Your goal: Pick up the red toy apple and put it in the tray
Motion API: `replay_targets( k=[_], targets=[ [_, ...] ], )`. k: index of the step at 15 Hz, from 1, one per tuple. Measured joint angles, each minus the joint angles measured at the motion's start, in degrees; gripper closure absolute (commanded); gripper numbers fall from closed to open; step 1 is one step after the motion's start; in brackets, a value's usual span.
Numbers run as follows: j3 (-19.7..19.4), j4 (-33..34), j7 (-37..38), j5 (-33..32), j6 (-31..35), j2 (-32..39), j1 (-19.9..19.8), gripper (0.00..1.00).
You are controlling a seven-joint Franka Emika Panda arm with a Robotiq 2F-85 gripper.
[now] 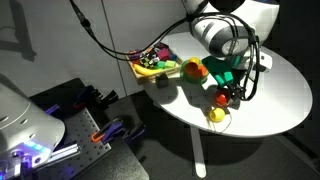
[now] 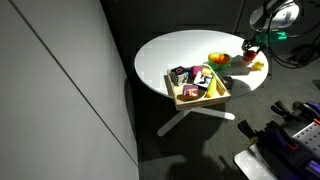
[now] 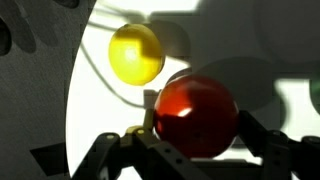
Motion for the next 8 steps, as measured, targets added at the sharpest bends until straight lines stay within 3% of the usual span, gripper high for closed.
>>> replay_targets(
  k=[8],
  targets=[
    [-1.54,0.03,3.74,0.00,-8.32,-5.31,2.90,0.43]
  ],
)
